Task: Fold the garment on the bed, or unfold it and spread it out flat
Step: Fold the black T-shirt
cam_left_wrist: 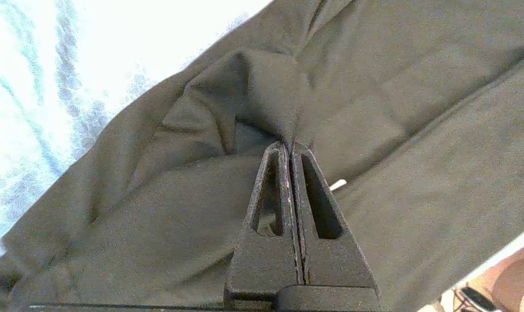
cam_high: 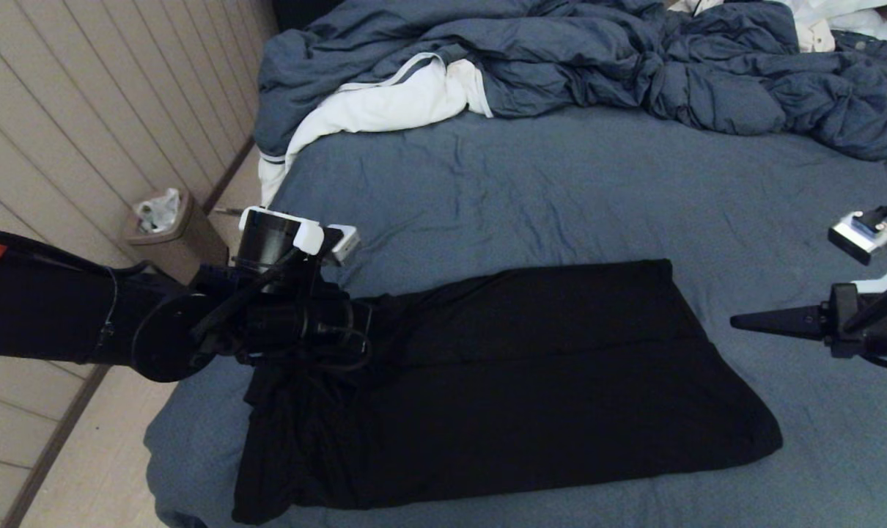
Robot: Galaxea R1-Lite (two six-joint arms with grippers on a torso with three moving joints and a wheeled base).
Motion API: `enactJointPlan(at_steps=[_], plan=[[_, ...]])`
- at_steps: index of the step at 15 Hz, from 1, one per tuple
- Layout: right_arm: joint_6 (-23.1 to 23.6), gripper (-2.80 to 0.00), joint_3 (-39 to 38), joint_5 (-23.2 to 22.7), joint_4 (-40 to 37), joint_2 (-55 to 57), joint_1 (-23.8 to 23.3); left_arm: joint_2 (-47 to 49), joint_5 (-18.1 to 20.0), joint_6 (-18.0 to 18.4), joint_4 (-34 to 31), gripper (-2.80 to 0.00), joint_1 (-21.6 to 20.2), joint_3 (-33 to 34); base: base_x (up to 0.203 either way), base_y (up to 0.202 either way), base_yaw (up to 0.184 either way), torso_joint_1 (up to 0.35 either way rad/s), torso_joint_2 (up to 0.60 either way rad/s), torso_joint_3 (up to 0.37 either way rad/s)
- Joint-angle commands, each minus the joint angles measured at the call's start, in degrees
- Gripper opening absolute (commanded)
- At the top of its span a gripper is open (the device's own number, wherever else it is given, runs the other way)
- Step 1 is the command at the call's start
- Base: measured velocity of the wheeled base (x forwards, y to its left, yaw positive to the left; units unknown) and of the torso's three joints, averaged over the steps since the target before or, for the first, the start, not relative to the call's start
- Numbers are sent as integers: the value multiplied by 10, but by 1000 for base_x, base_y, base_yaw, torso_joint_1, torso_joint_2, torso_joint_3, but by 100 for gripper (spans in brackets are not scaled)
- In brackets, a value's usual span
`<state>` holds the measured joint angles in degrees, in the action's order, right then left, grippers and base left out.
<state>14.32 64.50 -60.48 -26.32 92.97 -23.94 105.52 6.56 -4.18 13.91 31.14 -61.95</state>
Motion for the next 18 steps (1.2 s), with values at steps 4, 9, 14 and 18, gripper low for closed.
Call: enactJointPlan(at_steps=[4,9,14,18], plan=[[1,-280,0,-3,-1,1,0,-74,-3,-4,-28,-280,59,29,0,0,0,0,0,0],[2,-280,0,-3,-1,2,-1,-74,-90,-30,-34,-280,152,75,0,0,0,0,0,0],[2,-280,-2,-3,0,2,0,-37,-95,-59,-33,-280,154,66,0,0,0,0,0,0],[2,-280,-2,-2,0,6,0,-25,-96,-59,-29,-280,143,54,0,0,0,0,0,0]])
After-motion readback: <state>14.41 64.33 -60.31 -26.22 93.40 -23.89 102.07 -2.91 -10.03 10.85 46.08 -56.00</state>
